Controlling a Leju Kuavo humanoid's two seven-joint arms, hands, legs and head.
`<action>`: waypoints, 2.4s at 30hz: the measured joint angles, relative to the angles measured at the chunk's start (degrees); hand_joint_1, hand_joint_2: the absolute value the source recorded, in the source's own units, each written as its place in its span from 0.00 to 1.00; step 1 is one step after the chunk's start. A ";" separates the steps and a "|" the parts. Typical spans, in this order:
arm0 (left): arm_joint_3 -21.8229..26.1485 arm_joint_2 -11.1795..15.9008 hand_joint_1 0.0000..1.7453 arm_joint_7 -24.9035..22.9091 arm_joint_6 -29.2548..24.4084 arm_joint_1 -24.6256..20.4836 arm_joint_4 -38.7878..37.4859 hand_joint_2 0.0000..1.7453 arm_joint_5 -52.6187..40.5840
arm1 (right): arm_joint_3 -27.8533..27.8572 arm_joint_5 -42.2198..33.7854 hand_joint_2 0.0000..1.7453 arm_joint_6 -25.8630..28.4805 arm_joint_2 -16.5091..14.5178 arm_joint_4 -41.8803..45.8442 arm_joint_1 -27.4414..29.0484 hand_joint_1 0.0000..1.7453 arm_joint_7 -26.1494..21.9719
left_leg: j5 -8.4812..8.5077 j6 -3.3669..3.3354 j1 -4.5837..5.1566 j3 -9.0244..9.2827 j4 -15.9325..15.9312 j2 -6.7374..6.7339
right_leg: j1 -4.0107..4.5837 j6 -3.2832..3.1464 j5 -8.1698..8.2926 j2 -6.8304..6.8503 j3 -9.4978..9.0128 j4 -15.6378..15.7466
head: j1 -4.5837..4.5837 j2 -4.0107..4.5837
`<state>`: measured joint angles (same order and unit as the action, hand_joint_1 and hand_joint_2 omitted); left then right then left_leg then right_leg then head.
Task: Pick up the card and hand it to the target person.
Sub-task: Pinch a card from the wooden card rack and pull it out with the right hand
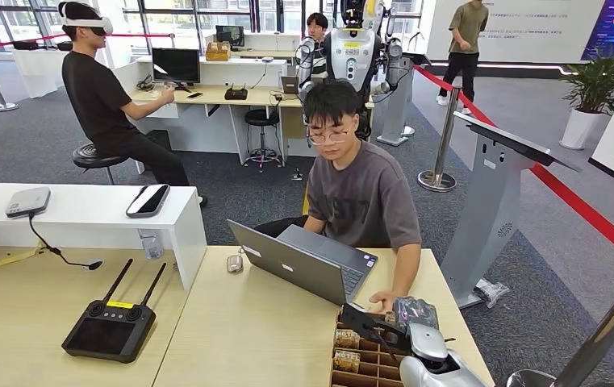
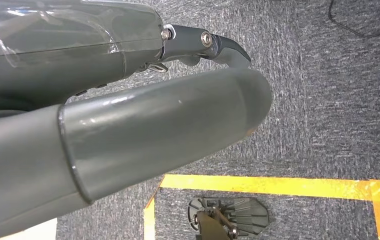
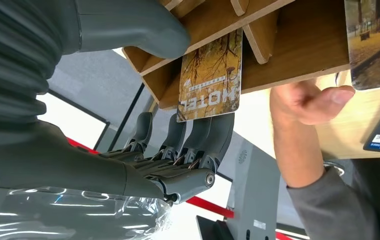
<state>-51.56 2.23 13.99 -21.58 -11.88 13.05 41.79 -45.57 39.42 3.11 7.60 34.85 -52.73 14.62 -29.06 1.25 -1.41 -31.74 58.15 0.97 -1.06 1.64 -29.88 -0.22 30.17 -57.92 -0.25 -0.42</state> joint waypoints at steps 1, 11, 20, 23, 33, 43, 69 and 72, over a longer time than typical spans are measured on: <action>0.00 0.00 0.00 0.00 -0.01 0.00 0.00 0.00 0.00 | 0.00 -0.09 1.00 -0.01 -0.09 -0.09 0.00 0.48 -0.10 | 0.00 0.00 0.00 0.00 0.00 0.00 | 0.00 0.00 0.00 0.00 0.00 0.00 | 0.00 0.00; -0.29 0.00 0.00 0.03 -0.02 0.00 0.00 0.00 0.07 | 0.02 -1.97 1.00 0.08 -0.71 -0.46 -0.22 0.57 -1.51 | 0.00 0.00 0.00 0.00 0.00 -0.01 | 0.00 0.00 0.00 0.00 0.01 0.00 | -0.02 0.00; -0.56 0.00 0.00 0.32 -0.03 0.02 0.00 0.00 0.17 | -0.01 -2.04 1.00 0.07 -0.97 -0.42 -0.39 0.56 -1.26 | 0.00 0.00 0.00 0.00 0.00 0.00 | 0.00 0.00 0.00 0.00 0.00 0.00 | -0.01 0.00; -0.61 0.00 0.00 0.37 -0.04 0.03 0.00 0.00 0.19 | -0.04 -1.78 1.00 0.25 -0.97 -0.40 -0.39 0.56 -0.86 | 0.00 0.00 0.00 0.00 0.00 0.00 | 0.00 0.00 0.00 0.00 0.00 0.00 | -0.01 0.00; -0.90 0.00 0.00 0.40 -0.19 0.05 0.00 0.00 0.41 | -0.37 -1.12 1.00 0.52 -0.97 1.42 -0.39 0.58 0.48 | 0.00 0.00 0.00 0.00 0.00 0.00 | 0.00 0.00 0.00 0.00 0.00 0.00 | -0.02 0.00; -0.94 0.00 0.00 0.46 -0.35 0.07 0.00 0.00 0.66 | -0.78 -0.54 1.00 0.52 -0.95 2.45 -0.38 0.66 1.19 | 0.00 0.00 0.00 0.01 0.00 0.00 | 0.00 0.00 0.00 -0.01 0.00 0.00 | 0.00 0.00; -0.96 0.00 0.00 0.52 -0.43 0.20 0.00 0.00 0.86 | -1.96 0.42 1.00 -1.69 -0.95 2.55 -0.54 0.75 2.50 | 0.00 0.00 0.00 0.05 0.00 -0.01 | 0.00 0.00 0.00 -0.02 -0.02 0.00 | -0.01 0.00; -0.96 0.00 0.00 0.52 -0.43 0.20 0.00 0.00 0.87 | -1.97 0.42 1.00 -1.86 -0.95 2.55 -0.56 0.77 2.57 | 0.00 0.00 0.00 0.05 0.00 -0.01 | 0.00 0.00 0.00 -0.01 -0.03 0.00 | -0.01 0.00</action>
<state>-52.52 2.23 14.51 -22.01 -11.68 13.05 42.66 -47.54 39.85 1.25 6.64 37.40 -53.29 17.19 -29.06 1.25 -1.41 -31.69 58.15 0.96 -1.05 1.64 -29.88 -0.23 30.14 -57.93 -0.26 -0.42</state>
